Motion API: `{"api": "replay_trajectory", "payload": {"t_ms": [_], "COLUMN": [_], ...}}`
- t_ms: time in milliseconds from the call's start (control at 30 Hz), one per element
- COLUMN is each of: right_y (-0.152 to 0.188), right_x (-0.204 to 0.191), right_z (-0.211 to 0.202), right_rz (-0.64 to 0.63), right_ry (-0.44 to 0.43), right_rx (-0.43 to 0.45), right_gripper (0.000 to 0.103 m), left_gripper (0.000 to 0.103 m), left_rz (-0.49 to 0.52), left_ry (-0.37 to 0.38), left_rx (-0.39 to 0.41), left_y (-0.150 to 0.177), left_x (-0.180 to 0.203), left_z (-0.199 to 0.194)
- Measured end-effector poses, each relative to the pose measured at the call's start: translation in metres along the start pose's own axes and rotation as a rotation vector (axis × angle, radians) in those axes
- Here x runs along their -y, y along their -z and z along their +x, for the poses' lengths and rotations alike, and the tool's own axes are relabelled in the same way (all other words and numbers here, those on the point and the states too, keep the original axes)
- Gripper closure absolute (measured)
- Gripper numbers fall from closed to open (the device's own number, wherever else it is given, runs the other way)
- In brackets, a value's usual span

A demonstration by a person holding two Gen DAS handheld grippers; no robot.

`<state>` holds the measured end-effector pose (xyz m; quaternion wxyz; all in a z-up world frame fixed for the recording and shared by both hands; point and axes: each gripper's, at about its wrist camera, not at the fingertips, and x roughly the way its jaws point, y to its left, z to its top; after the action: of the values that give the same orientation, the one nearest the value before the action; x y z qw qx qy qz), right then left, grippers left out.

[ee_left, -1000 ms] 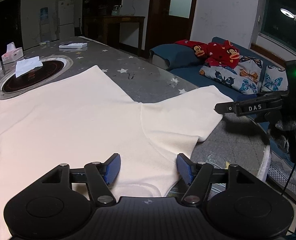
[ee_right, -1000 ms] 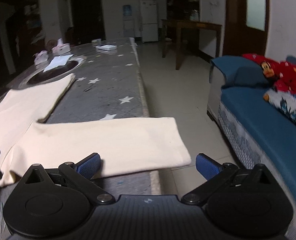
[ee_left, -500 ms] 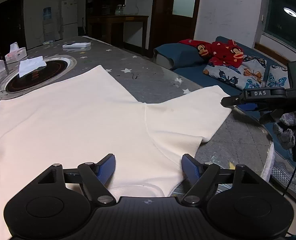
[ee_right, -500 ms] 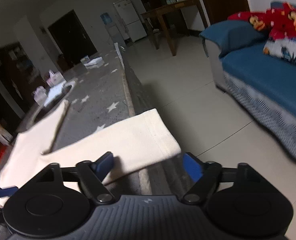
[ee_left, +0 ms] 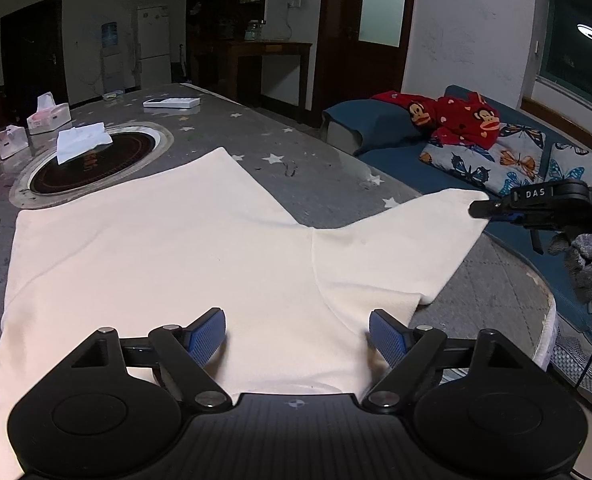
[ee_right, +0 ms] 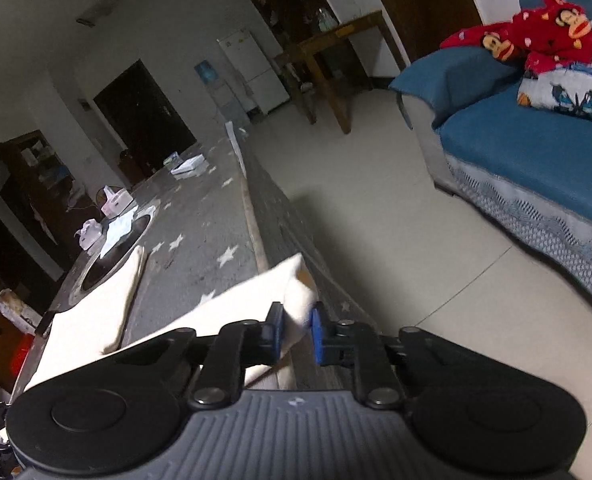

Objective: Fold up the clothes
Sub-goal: 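Grasp the sweatshirt side edge with the right gripper and lift it, then fold the held side over the sweatshirt body toward the left gripper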

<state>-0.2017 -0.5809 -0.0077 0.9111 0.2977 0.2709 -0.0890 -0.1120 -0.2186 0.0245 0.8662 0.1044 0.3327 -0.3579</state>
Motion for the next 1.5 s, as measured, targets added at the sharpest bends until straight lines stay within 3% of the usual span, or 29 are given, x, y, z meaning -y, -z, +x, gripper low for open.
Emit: {"api": "replay_trajectory", "payload": {"t_ms": [400,667,967,1200,1500], "right_y": [-0.048,-0.057,-0.027,0.015,0.069], "right_x": [-0.063,-0.147,-0.255,-0.308,-0.324], "right_z": [-0.021,-0.017,0.013,0.056,0.074], "right_rz": [-0.073,-0.176,-0.286,-0.338,-0.45], "right_ry": [-0.18,-0.341,-0.552,-0.617,-0.603], "right_rx": [0.092,0.078,-0.032,-0.17,-0.347], "right_gripper": [0.098,0.098,0.098,0.098,0.088], "left_gripper": [0.021,0.018,0.017,0.017,0.017], "left_rz": [0.038,-0.043,-0.178,-0.256,-0.281], "left_ry": [0.006,-0.054,-0.17,-0.22,-0.235], "left_rx": [-0.008,0.09,0.138,0.129,0.134], "left_y": [0.006,0.016,0.045,0.065,0.068], "left_x": [0.012,-0.026,-0.077,-0.1,-0.105], "left_z": [0.01,-0.041,-0.086,-0.099,-0.103]}}
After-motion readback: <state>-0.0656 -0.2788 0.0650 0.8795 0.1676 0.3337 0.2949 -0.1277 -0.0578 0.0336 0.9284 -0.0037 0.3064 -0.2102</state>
